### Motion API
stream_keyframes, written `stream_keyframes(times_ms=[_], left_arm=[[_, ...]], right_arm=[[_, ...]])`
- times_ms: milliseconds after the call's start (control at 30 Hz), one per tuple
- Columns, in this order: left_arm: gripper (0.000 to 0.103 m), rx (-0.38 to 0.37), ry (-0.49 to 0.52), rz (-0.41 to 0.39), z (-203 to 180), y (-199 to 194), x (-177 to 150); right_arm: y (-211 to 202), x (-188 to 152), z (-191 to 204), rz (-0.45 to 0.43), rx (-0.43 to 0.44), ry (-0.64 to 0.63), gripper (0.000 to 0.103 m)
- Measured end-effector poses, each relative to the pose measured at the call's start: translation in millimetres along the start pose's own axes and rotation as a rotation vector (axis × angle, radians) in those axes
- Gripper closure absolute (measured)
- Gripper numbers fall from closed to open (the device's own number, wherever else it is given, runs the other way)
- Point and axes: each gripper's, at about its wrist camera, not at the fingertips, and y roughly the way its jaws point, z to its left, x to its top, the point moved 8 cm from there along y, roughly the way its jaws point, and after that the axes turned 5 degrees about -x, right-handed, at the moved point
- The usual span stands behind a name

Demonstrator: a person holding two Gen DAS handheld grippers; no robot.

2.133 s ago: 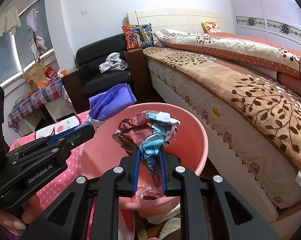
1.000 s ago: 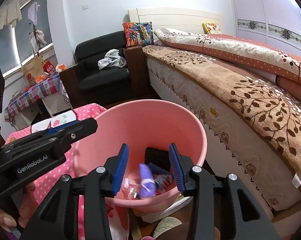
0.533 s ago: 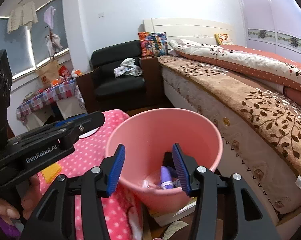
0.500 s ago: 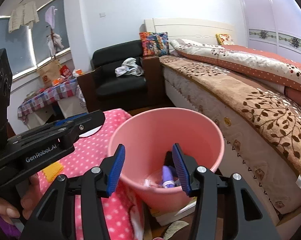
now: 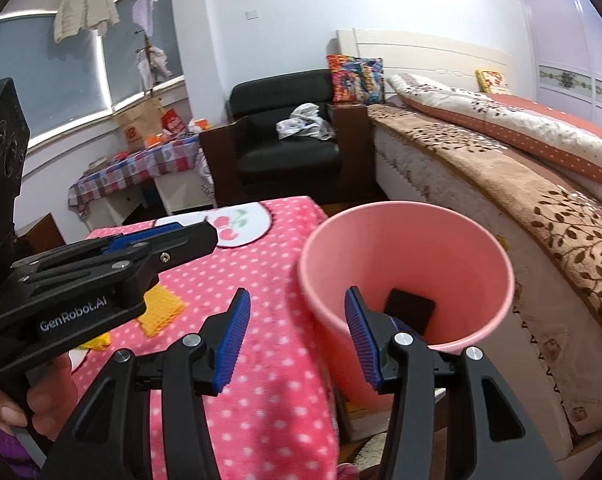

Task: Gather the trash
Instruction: 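Move both open tools back over the table toward the yellow items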

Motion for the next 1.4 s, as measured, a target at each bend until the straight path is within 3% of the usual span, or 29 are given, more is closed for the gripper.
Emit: stream_keyframes(times_ms=[233,533,1067,1300,1400], left_arm=[[0.069,0.062,-0.031,0.07,24,-15,-18],[0.069,0.118,-0.09,0.092,60,-35,-36],[0.069,0.324,-0.286,0.172,182,-116,-110],[0.069,0.342,-0.382,0.212,202,-134,-138],[0.069,0.313,-0.35,0.209,193,-134,-136]], right_arm=[[3,-4,32,0.02,0.048,-0.036,0.054],[12,-11,68,0.048,0.11,-0.103,0.054],[41,-32,138,0.148,0.275,-0.214,0.054],[48,-40,170,0.177,0.341,-0.287,0.054],[47,-42,181,0.189,0.383,-0.32,0.054]])
